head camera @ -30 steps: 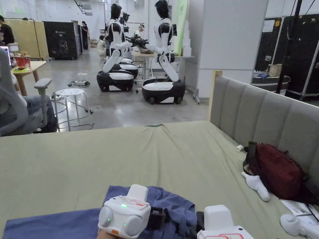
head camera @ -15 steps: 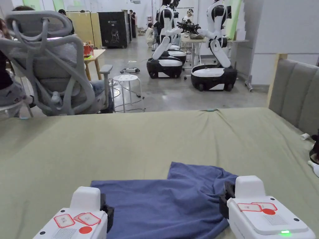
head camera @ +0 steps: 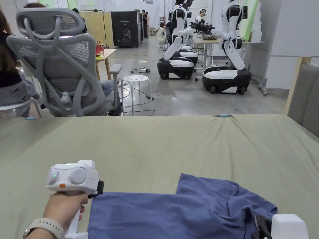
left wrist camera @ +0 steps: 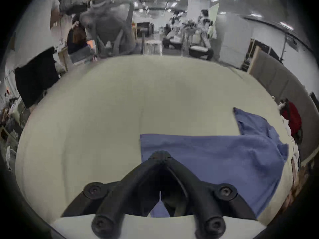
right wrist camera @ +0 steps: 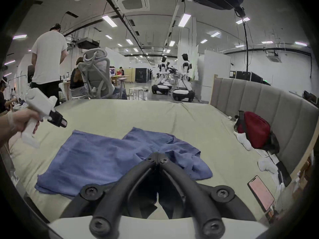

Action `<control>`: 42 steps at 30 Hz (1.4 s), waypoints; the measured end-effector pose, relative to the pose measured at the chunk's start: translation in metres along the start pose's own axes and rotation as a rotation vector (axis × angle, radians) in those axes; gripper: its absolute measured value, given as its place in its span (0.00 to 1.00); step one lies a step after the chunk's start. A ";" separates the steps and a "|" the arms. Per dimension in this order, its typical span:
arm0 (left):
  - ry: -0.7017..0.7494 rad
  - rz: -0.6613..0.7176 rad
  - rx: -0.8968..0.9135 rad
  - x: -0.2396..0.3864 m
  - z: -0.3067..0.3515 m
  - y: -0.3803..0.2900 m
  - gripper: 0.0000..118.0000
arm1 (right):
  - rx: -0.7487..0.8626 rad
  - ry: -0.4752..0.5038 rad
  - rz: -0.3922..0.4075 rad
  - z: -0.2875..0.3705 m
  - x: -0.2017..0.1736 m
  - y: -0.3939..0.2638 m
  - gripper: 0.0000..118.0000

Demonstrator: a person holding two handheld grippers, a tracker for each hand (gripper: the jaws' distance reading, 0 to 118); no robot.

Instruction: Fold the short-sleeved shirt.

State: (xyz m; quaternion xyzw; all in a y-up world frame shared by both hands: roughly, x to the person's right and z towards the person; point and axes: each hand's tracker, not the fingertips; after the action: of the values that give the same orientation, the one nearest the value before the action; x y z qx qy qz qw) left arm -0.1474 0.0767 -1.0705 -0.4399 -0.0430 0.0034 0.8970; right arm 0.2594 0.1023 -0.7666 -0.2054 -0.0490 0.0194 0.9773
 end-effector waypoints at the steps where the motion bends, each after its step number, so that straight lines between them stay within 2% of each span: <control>1: 0.021 -0.013 -0.012 0.004 -0.009 0.003 0.01 | -0.011 -0.007 -0.003 -0.004 0.005 -0.003 0.00; 2: 0.033 -0.004 -0.017 0.006 -0.017 0.006 0.16 | -0.022 -0.014 -0.005 -0.009 0.010 -0.006 0.00; 3: 0.035 0.015 -0.031 0.005 -0.026 0.009 0.52 | -0.034 -0.028 -0.007 -0.013 0.015 -0.009 0.00; 4: 0.037 0.041 -0.046 0.003 -0.036 0.010 0.76 | -0.047 -0.043 -0.010 -0.017 0.021 -0.013 0.00; 5: 0.040 0.057 -0.056 0.003 -0.045 0.009 0.88 | -0.058 -0.052 -0.014 -0.022 0.026 -0.016 0.00; 7: 0.038 0.049 -0.030 0.005 -0.049 0.001 0.77 | -0.074 -0.070 -0.024 -0.028 0.036 -0.020 0.00; 8: 0.053 0.049 -0.024 0.005 -0.055 0.000 0.77 | -0.081 -0.080 -0.025 -0.030 0.041 -0.021 0.00; 9: 0.084 0.044 -0.042 0.007 -0.062 -0.002 0.77 | -0.088 -0.090 -0.027 -0.032 0.046 -0.023 0.00; 12: 0.079 -0.003 -0.123 0.006 -0.083 -0.010 0.63 | -0.105 -0.111 -0.045 -0.035 0.062 -0.026 0.00; 13: 0.103 -0.026 -0.087 0.012 -0.077 -0.012 0.50 | -0.112 -0.124 -0.052 -0.036 0.069 -0.027 0.00; 14: 0.107 -0.038 -0.076 0.024 -0.058 -0.015 0.30 | -0.119 -0.137 -0.059 -0.039 0.077 -0.028 0.00; 15: 0.082 -0.084 -0.077 0.030 -0.051 -0.016 0.00 | -0.133 -0.160 -0.061 -0.044 0.085 -0.029 0.00; 18: 0.137 -0.215 -0.067 0.043 -0.040 -0.014 0.00 | -0.184 -0.200 -0.041 -0.064 0.109 -0.033 0.00; 21: 0.060 -0.158 0.033 0.044 -0.006 -0.009 0.00 | -0.245 -0.179 -0.046 -0.088 0.132 -0.034 0.00; 23: 0.036 -0.141 0.103 0.044 0.017 -0.007 0.00 | -0.288 -0.106 -0.054 -0.105 0.142 -0.033 0.02; 24: 0.014 -0.138 0.120 0.044 0.027 -0.008 0.00 | -0.330 -0.048 -0.076 -0.115 0.146 -0.032 0.15; 25: 0.006 -0.146 0.126 0.045 0.034 -0.009 0.00 | -0.362 -0.007 -0.097 -0.125 0.149 -0.031 0.41; 27: 0.007 -0.149 0.138 0.041 0.041 -0.010 0.00 | -0.397 0.005 -0.046 -0.146 0.148 -0.035 1.00; 28: 0.005 -0.145 0.147 0.040 0.045 -0.012 0.00 | -0.396 -0.011 -0.010 -0.154 0.148 -0.038 0.97; 29: 0.002 -0.141 0.153 0.040 0.048 -0.013 0.00 | -0.375 -0.035 0.035 -0.158 0.147 -0.039 0.90; 30: -0.002 -0.138 0.153 0.036 0.045 -0.012 0.00 | -0.420 -0.069 0.063 -0.165 0.146 -0.042 0.88; 31: -0.001 -0.139 0.153 0.035 0.045 -0.014 0.00 | -0.460 -0.057 0.082 -0.172 0.145 -0.046 0.88; 32: 0.003 -0.139 0.153 0.034 0.045 -0.016 0.00 | -0.497 -0.023 0.081 -0.186 0.138 -0.048 0.84; 33: 0.010 -0.142 0.149 0.033 0.045 -0.018 0.00 | -0.520 0.017 0.068 -0.189 0.137 -0.051 0.64; 34: 0.027 -0.151 0.138 0.030 0.042 -0.019 0.00 | -0.520 0.077 0.027 -0.188 0.139 -0.052 0.53; 35: 0.043 -0.161 0.131 0.029 0.043 -0.021 0.00 | -0.510 0.089 -0.011 -0.184 0.140 -0.050 0.44; 36: 0.035 -0.187 0.135 0.025 0.045 -0.025 0.00 | -0.498 0.048 0.007 -0.175 0.142 -0.043 0.03; 40: 0.060 -0.185 0.157 0.011 0.060 -0.032 0.00 | -0.446 0.043 -0.026 -0.148 0.150 -0.017 0.03; 42: 0.095 -0.178 0.206 0.003 0.078 -0.032 0.00 | -0.358 -0.024 0.045 -0.127 0.143 0.010 0.03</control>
State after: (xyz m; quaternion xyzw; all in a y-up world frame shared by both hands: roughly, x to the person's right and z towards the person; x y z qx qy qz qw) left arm -0.1513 0.1185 -0.9979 -0.3397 -0.0387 -0.0928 0.9352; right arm 0.4149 0.0686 -0.8737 -0.3769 -0.0587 0.0346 0.9237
